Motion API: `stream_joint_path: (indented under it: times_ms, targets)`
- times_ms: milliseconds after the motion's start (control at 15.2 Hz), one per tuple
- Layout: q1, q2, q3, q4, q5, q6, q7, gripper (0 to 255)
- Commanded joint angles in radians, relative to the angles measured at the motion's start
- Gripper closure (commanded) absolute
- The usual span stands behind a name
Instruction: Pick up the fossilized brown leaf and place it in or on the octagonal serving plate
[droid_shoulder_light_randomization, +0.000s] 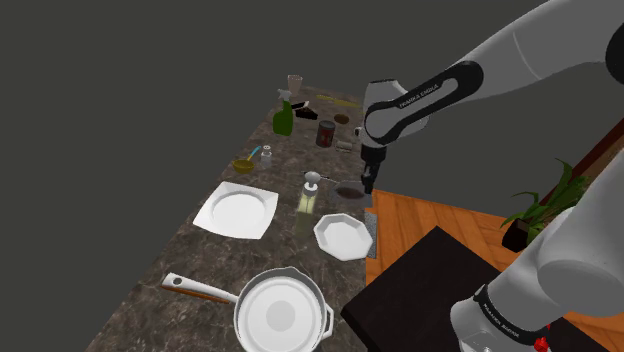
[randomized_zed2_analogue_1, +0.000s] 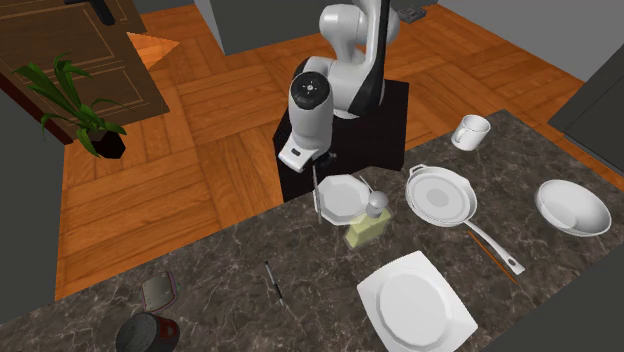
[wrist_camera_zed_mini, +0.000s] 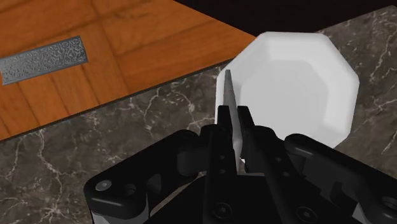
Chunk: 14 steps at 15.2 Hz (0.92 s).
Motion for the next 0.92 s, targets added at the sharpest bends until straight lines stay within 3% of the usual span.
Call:
stream_joint_path:
  times_ms: [0,396,858]
  targets:
    - [0.019,-0.068,0.015,-0.077,0.001,0.008,0.035,255]
    - [0.082,-0.249,0.081,-0.261,0.033,0.009,0.141,255]
    - [0.081,-0.159,0.082,-0.283,0.033,0.121,0.142,255]
